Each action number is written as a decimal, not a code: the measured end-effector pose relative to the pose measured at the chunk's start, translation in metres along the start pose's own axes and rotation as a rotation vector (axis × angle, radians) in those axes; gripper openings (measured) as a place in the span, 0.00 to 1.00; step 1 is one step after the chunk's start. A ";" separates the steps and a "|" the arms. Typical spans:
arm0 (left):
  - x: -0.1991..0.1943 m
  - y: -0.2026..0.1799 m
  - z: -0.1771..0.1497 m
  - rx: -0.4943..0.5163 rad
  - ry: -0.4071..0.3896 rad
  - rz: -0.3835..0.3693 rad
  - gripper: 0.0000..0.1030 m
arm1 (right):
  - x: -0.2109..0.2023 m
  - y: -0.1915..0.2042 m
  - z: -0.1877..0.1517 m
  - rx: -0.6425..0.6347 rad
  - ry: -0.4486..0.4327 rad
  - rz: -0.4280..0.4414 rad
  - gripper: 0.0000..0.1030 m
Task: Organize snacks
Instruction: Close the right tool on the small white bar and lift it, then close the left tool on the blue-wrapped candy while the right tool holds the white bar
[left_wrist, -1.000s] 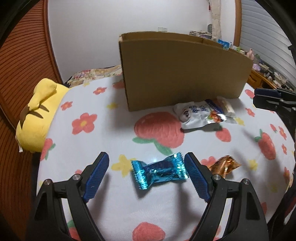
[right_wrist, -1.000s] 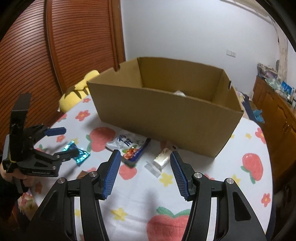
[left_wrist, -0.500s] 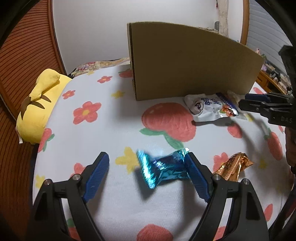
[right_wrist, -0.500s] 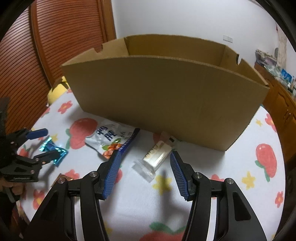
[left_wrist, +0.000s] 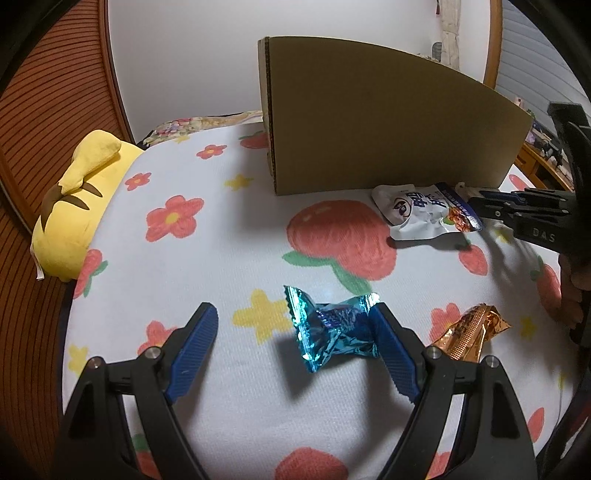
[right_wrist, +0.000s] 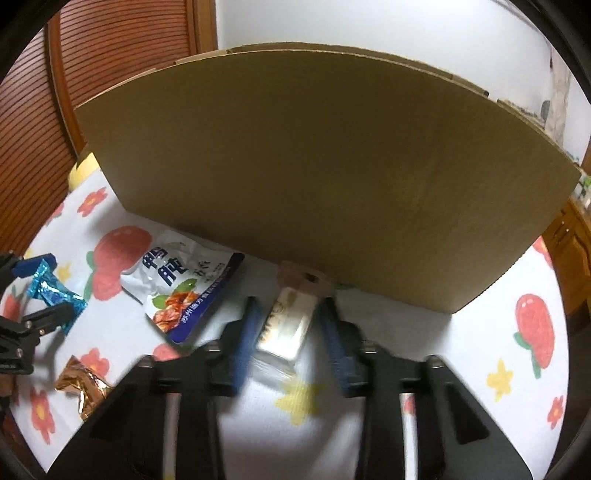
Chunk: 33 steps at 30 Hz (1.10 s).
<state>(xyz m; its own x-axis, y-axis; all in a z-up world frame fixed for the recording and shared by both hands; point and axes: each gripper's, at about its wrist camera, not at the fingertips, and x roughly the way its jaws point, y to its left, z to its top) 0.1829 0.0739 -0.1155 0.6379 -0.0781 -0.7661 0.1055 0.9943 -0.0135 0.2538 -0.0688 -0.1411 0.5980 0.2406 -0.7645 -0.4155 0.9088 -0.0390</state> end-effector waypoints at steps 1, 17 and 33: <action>0.000 0.000 0.000 0.000 0.000 0.000 0.82 | -0.003 -0.001 -0.002 0.000 -0.006 0.004 0.19; -0.002 -0.007 -0.002 0.026 -0.015 -0.003 0.69 | -0.061 -0.007 -0.057 0.035 -0.074 0.059 0.19; -0.008 -0.012 -0.003 -0.006 -0.030 -0.042 0.31 | -0.070 -0.001 -0.084 0.037 -0.083 0.087 0.19</action>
<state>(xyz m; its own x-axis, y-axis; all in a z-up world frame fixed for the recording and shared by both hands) 0.1741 0.0630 -0.1113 0.6558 -0.1214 -0.7451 0.1278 0.9906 -0.0489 0.1547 -0.1154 -0.1415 0.6157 0.3452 -0.7083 -0.4439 0.8947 0.0502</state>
